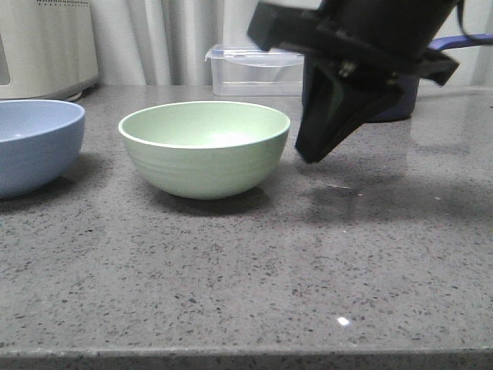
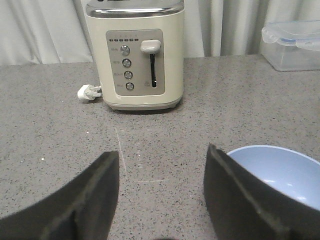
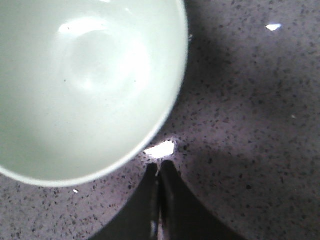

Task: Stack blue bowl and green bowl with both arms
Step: 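Open the right gripper and lift it off the green bowl rim, then lower the left gripper onto the light blue bowl rim and grasp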

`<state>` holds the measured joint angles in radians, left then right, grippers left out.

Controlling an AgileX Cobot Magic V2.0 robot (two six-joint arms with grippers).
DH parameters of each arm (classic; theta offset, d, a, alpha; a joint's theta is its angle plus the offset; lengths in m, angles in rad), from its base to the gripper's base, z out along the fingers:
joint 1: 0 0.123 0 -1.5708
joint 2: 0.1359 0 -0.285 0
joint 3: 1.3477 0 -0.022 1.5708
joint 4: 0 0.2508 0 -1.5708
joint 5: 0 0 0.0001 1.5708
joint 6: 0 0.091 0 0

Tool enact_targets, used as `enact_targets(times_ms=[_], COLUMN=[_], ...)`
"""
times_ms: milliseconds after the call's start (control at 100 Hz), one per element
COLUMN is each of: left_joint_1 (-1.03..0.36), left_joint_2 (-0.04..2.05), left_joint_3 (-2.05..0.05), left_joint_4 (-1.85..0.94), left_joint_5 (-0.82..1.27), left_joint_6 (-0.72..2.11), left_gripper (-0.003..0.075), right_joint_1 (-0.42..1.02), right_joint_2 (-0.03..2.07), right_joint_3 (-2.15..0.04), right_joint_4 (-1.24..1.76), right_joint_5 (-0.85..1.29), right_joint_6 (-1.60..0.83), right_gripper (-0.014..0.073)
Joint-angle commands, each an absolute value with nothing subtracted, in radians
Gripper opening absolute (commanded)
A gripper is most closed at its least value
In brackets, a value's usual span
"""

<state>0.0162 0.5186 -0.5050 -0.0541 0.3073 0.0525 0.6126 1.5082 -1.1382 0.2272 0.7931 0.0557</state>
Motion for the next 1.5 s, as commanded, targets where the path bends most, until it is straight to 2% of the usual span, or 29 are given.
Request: enact_targets(times_ms=[0, 480, 600, 770, 1010, 1490], left_joint_1=[0.021, 0.021, 0.021, 0.016, -0.073, -0.075], left_joint_2=[0.529, 0.529, 0.561, 0.671, 0.857, 1.211], left_joint_3=[-0.542, -0.542, -0.581, -0.704, -0.848, -1.014], left_joint_4=[-0.064, -0.064, -0.066, -0.092, -0.092, -0.172], left_joint_5=[0.221, 0.223, 0.303, 0.433, 0.567, 0.77], left_joint_6=[0.049, 0.049, 0.049, 0.049, 0.049, 0.049], left_gripper=[0.0385, 0.0385, 0.0385, 0.0385, 0.0385, 0.0385], right_joint_1=[0.624, 0.628, 0.628, 0.628, 0.628, 0.628], right_joint_2=[1.497, 1.507, 1.507, 1.507, 1.507, 1.507], right_joint_3=[-1.159, -1.159, -1.159, -1.159, -1.159, -1.159], right_joint_4=[0.243, 0.263, 0.263, 0.263, 0.263, 0.263], right_joint_5=[0.739, 0.716, 0.716, 0.716, 0.716, 0.716], right_joint_6=[0.052, 0.052, 0.052, 0.052, 0.052, 0.052], right_gripper=[-0.008, -0.008, -0.008, -0.008, -0.008, -0.008])
